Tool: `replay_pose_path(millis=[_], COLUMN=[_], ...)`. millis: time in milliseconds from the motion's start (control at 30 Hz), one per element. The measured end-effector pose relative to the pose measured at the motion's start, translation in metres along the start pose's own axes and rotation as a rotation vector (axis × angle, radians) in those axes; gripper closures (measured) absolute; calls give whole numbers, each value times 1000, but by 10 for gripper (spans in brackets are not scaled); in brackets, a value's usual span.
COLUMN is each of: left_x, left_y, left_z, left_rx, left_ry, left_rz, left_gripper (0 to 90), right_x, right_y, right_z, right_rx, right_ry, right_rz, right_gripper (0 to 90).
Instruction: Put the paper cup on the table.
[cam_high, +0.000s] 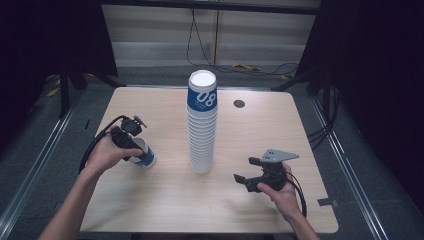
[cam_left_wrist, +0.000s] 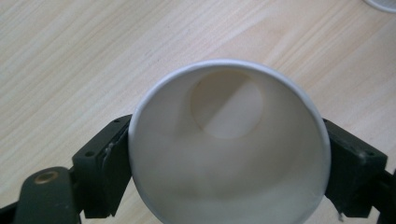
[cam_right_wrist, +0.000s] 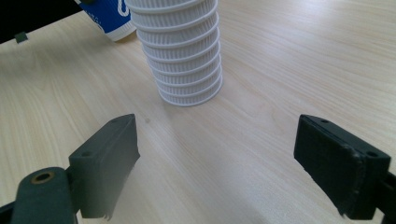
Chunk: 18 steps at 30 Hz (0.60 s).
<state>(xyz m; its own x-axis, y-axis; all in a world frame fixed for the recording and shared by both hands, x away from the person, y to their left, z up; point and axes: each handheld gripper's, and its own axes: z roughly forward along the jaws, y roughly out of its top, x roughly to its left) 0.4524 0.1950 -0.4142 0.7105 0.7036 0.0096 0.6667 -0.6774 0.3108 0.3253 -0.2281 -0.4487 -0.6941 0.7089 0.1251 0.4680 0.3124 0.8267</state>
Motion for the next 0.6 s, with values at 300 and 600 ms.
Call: replay_pose_path(millis=[300, 600], left_x=[-3, -6], left_y=[6, 5], left_z=[13, 20], left_rx=[-9, -5], left_ry=[55, 36], left_rz=[-9, 1], left_gripper=[121, 129], right_x=[-1, 0], right_y=[0, 0], right_z=[-1, 0], right_rx=[-3, -1], right_ry=[5, 3], right_rz=[8, 3], right_gripper=[140, 141])
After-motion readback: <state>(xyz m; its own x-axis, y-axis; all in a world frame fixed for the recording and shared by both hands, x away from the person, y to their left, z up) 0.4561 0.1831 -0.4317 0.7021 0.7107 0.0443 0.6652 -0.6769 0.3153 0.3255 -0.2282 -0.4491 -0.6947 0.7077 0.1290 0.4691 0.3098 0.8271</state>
